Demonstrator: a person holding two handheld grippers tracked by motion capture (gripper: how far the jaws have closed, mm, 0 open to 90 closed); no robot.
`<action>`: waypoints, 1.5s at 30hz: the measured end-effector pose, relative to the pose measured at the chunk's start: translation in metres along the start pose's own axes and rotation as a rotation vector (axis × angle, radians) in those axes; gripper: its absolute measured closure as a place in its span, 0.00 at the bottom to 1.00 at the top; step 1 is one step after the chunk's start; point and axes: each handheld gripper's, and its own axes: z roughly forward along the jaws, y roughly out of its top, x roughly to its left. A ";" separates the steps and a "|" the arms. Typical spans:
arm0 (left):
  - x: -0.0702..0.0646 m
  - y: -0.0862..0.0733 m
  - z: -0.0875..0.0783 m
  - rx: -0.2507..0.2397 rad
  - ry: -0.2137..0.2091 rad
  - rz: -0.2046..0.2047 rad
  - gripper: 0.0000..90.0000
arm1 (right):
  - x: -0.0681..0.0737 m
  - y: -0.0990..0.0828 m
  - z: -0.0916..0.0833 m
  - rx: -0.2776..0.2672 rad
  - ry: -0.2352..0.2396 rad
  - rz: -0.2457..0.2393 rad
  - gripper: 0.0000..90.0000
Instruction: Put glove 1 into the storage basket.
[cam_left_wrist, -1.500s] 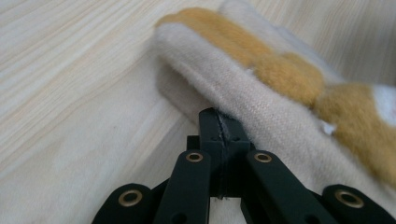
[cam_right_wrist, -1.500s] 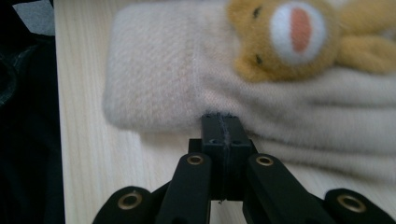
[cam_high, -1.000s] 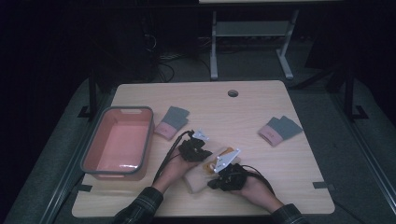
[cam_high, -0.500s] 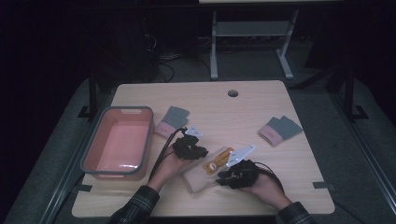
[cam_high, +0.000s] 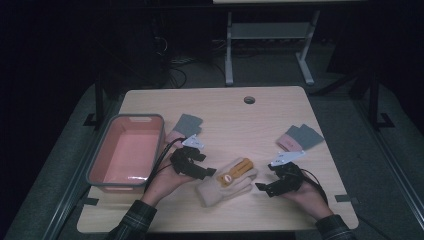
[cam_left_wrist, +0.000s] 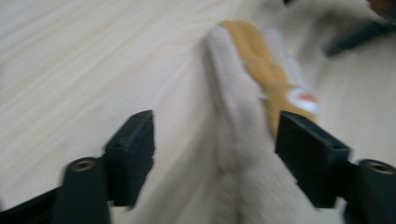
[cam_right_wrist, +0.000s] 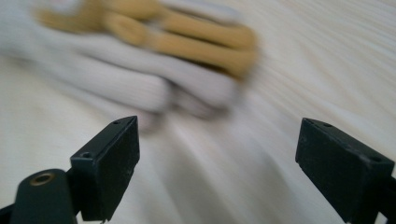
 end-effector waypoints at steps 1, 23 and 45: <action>-0.003 -0.001 -0.001 -0.002 -0.007 0.007 0.28 | -0.004 -0.003 -0.001 0.002 -0.016 0.013 0.15; -0.051 0.002 0.051 0.103 0.024 0.186 0.15 | -0.027 -0.016 0.009 0.004 -0.131 0.035 0.07; -0.053 -0.007 0.070 0.144 0.014 0.221 0.24 | -0.026 -0.017 0.011 -0.002 -0.111 0.038 0.07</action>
